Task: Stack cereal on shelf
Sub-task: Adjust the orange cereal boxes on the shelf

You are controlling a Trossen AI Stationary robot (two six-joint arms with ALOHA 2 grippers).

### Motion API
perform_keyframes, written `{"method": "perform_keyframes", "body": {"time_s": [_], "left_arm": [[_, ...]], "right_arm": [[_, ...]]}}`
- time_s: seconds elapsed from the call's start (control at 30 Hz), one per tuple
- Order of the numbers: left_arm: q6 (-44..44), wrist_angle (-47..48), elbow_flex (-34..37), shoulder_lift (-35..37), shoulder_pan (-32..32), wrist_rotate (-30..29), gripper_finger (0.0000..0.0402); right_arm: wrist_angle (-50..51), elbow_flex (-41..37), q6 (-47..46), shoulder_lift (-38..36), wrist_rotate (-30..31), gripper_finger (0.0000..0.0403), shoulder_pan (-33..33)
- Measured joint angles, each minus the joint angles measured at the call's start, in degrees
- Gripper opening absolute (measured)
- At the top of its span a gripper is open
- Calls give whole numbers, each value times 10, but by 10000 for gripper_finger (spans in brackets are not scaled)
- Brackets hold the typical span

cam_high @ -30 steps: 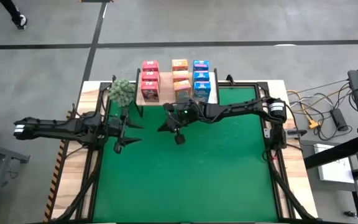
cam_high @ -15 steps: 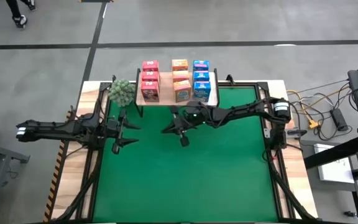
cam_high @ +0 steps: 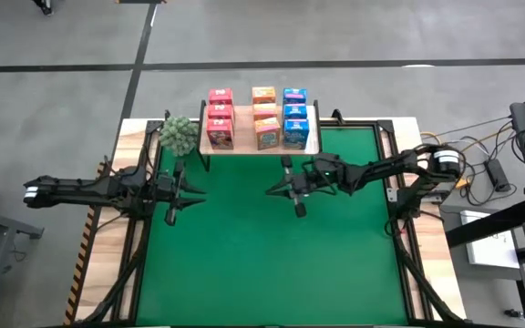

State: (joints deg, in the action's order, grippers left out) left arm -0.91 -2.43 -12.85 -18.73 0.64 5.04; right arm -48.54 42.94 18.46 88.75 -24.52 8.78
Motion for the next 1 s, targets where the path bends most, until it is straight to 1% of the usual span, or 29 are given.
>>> {"method": "perform_keyframes", "body": {"time_s": [0.13,0.2,0.37,0.47,0.67,0.9,0.93,1.0], "left_arm": [[0,-7,4,-1,0,0,27],[0,-18,4,-1,0,0,7],[-19,-52,4,0,0,1,9],[-31,-59,4,1,0,1,3],[-33,-75,4,1,3,1,1],[-31,-101,4,-4,3,0,0],[-31,-117,4,-7,3,0,0],[-30,-166,4,-15,3,0,0]], "right_arm": [[-41,-54,-10,-32,1,9,0],[-61,-77,-15,-45,1,9,0],[-104,-131,-23,-91,1,9,0],[-121,-159,-28,-122,1,9,0],[-124,-204,-42,-187,5,9,0],[-126,-229,-80,-242,6,9,0],[-127,-229,-94,-250,10,9,0],[-119,-226,-129,-264,52,9,1]]}}
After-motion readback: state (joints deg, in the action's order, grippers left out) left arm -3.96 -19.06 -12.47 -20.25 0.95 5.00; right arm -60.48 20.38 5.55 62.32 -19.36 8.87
